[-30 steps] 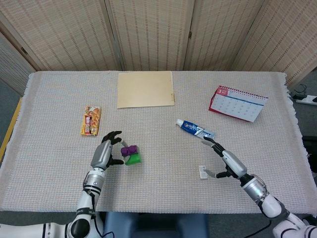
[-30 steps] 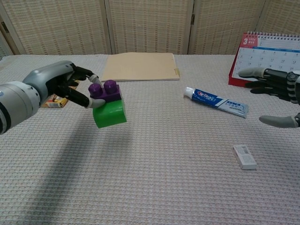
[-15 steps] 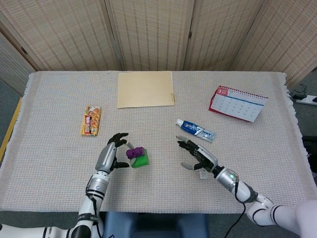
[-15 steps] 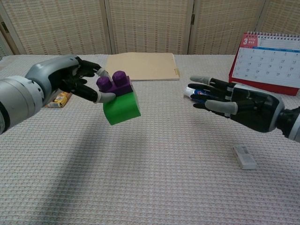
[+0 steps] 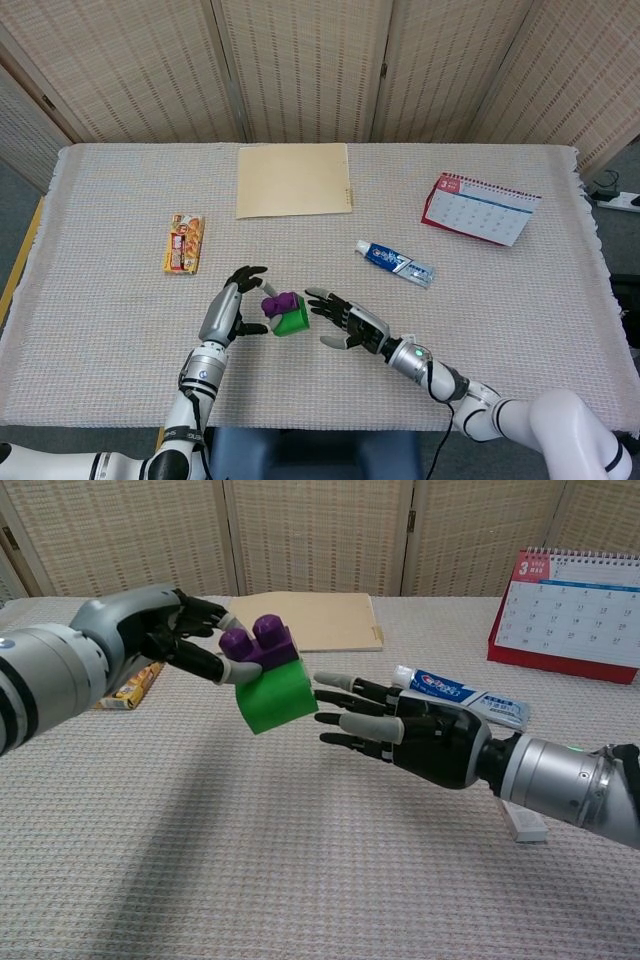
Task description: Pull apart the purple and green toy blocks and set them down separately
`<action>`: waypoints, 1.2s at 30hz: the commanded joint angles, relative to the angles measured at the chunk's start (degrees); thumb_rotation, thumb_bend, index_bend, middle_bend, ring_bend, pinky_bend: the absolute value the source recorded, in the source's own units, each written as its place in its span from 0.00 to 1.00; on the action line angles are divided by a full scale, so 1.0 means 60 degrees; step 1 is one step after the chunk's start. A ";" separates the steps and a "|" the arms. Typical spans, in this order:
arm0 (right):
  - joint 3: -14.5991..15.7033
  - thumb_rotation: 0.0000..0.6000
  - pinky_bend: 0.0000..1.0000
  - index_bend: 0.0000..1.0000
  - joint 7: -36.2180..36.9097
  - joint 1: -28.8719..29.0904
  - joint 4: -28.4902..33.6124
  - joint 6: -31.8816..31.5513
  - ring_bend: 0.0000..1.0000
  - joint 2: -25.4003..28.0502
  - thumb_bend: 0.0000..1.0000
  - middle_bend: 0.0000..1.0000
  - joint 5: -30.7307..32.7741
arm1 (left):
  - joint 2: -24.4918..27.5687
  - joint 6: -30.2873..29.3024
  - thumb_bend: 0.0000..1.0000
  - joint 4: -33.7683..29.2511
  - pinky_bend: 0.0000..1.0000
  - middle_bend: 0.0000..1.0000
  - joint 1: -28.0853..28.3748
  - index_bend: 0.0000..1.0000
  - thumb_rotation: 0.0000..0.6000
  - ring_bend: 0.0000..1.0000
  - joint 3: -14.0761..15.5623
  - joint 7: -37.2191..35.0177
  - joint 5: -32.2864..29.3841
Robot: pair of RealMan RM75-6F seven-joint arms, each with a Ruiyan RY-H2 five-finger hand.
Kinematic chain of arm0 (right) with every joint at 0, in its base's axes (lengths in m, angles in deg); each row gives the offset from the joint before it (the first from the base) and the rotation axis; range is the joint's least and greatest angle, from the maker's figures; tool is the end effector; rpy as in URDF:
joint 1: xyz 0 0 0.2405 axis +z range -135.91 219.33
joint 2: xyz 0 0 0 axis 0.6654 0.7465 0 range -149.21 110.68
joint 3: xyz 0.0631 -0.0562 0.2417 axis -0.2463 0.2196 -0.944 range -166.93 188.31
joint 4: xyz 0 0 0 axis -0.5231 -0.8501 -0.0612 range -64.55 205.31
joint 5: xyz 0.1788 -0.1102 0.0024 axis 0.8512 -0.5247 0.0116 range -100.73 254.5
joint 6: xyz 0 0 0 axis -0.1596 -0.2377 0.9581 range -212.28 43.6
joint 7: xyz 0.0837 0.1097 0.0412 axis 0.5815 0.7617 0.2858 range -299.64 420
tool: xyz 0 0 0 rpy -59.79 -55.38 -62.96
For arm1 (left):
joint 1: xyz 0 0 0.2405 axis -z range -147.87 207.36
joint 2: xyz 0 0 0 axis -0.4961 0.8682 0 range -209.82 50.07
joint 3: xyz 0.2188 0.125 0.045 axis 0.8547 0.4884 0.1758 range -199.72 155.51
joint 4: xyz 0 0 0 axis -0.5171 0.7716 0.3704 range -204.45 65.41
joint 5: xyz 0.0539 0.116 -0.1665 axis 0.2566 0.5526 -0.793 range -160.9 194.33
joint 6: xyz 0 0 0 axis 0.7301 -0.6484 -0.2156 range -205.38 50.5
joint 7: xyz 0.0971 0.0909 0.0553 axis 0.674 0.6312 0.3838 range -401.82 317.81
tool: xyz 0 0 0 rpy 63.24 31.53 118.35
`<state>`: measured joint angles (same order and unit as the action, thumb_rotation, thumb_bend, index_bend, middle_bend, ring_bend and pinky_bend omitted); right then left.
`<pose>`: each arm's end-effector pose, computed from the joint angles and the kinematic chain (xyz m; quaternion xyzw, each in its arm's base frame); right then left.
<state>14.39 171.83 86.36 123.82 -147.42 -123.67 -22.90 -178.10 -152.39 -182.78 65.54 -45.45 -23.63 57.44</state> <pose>-0.1565 -0.3107 -0.0938 -0.3487 0.8022 -0.4553 0.1660 -0.0693 0.2840 -0.0048 -0.4630 -0.6653 -0.4912 0.3190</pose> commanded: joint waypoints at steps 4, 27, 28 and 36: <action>0.0011 1.00 0.00 0.04 -0.0030 0.0127 -0.0032 -0.0024 0.00 -0.0078 0.36 0.00 0.0147 | -0.0017 -0.0021 0.61 -0.0039 0.00 0.20 0.0049 0.76 1.00 0.00 0.0100 0.0010 -0.0023; -0.0145 1.00 0.00 0.50 -0.1229 0.0382 0.0461 0.0229 0.00 -0.0302 0.36 0.00 0.0784 | -0.0247 0.0052 0.61 0.0060 0.00 0.20 0.0296 0.77 1.00 0.00 0.0250 -0.0119 -0.0182; -0.0174 1.00 0.00 0.53 -0.1325 0.0368 0.0500 0.0249 0.00 -0.0302 0.36 0.00 0.0838 | -0.0252 0.0047 0.61 0.0050 0.00 0.20 0.0300 0.77 1.00 0.00 0.0258 -0.0122 -0.0169; -0.0317 1.00 0.00 0.70 -0.2153 0.0261 0.0768 0.0515 0.00 -0.0208 0.36 0.01 0.1194 | -0.0286 0.0059 0.61 0.0100 0.00 0.20 0.0342 0.77 1.00 0.00 0.0207 -0.0254 -0.0045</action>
<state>12.66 159.98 88.19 128.42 -144.60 -125.09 -16.18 -179.89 -152.02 -182.19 67.59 -44.09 -25.03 57.04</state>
